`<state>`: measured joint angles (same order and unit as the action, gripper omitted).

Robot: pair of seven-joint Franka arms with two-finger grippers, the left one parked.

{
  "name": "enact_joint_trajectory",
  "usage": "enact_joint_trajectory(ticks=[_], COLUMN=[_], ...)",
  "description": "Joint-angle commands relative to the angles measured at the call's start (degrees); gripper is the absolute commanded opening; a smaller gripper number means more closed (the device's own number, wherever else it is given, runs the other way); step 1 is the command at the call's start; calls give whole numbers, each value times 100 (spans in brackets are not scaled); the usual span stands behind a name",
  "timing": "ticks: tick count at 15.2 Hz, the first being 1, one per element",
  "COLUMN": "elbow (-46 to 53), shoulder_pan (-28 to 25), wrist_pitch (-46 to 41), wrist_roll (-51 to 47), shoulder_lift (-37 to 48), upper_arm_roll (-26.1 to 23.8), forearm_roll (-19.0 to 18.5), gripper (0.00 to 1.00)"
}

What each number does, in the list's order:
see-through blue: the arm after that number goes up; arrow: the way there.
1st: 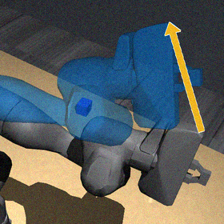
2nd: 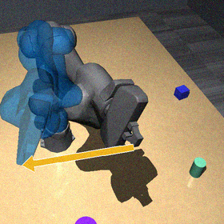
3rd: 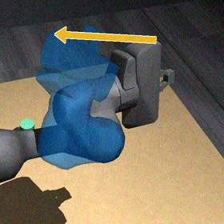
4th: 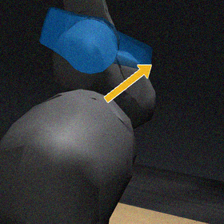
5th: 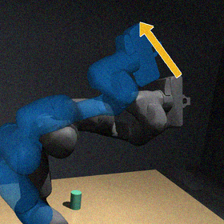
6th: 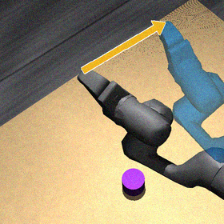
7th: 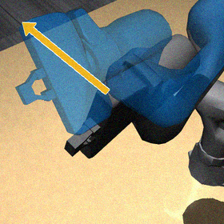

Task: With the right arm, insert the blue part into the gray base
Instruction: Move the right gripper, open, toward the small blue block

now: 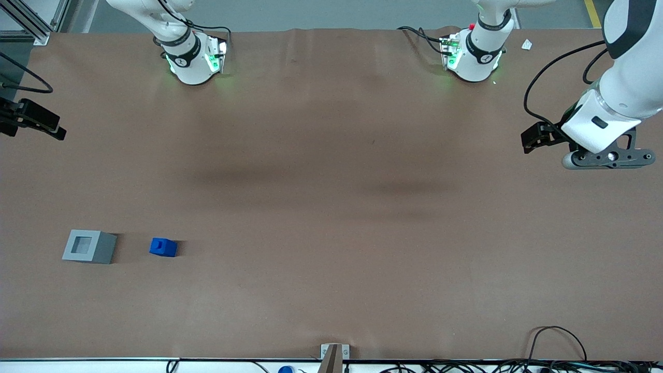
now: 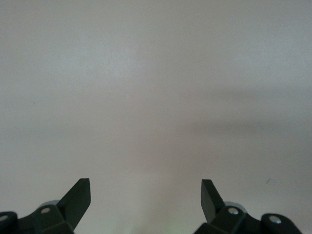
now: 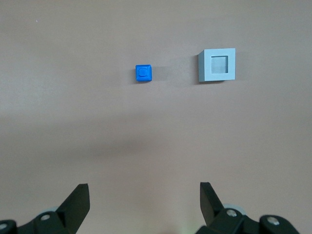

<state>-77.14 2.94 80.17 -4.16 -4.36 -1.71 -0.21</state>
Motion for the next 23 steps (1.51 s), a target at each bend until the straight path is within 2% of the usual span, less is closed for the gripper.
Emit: enact_joint_trajectory(ticks=[1,5,8,14,17,21,23], elbow=[-118,-109,-214,-267,-783,-1821,-1980], shoulder_pan=[-12,5,-21,-118,-109,-74,-56], wrist_pitch=[-1,34,515,1078,1841,3379,3759], wrist_roll=[-33,3,-15,-15,-15,-23,-23], shoulder_lift=[155,146,6,-714,-891,-978,-1198], upper_arm_roll=[4,13,4,-5,-5,-5,-5], forearm_roll=[-41,-50,82,91,82,82,82], gripper=[100,100,100,100,100,100,100])
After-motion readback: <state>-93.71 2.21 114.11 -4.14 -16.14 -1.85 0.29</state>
